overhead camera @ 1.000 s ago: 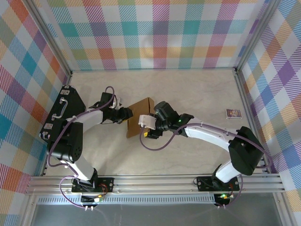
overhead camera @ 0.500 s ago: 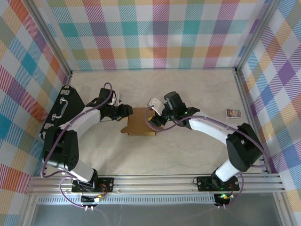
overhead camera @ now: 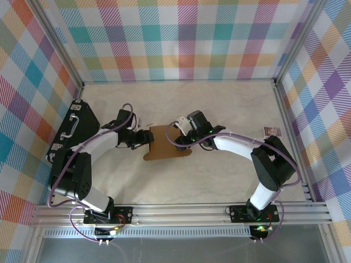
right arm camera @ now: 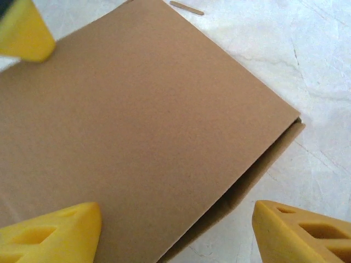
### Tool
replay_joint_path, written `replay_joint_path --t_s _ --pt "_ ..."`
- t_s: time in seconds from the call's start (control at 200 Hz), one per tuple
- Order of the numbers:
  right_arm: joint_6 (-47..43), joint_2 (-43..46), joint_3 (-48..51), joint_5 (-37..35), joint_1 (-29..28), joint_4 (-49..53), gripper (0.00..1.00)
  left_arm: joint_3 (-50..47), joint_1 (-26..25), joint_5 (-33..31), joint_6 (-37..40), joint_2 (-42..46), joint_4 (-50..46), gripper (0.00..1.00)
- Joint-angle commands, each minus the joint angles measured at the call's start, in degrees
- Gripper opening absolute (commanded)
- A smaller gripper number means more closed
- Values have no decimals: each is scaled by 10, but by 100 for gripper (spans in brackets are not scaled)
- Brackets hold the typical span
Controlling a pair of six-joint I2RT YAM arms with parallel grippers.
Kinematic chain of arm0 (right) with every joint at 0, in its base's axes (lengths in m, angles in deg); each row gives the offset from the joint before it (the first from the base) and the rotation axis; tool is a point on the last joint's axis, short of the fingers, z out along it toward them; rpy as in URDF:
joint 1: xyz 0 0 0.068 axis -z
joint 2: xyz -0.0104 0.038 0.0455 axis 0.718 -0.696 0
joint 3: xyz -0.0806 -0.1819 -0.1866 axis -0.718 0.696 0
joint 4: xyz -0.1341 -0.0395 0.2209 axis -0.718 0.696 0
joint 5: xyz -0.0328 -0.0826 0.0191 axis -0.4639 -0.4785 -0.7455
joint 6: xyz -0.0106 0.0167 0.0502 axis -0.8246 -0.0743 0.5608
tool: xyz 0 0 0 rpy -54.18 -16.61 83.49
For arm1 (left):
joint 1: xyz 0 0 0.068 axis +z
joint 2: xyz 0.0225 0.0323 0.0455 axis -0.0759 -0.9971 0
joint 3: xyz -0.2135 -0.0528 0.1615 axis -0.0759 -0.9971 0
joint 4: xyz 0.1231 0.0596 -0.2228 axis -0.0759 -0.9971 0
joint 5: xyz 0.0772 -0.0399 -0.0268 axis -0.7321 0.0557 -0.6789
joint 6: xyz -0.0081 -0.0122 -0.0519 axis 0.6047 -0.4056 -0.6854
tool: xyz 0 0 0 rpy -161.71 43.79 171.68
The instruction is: Fold the paper box
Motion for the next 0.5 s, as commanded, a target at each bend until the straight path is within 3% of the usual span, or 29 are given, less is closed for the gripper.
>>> replay_joint_path --t_s 0.0,0.115,0.315,0.41,0.495 --pt "59 -15 -6 -8 -2 17 73 -16 -8 27 -18 -18 49 63" --pt "76 -20 -6 -11 -2 29 73 -23 -10 61 -34 -23 88 63" --pt "94 -33 -7 -18 -2 49 75 -27 -11 61 -33 -27 87 64" --pt "109 -45 -13 -21 -2 65 77 -34 -11 64 -32 -23 92 76" --pt "117 -53 -26 -22 -2 86 76 -35 -14 62 -21 -17 79 78"
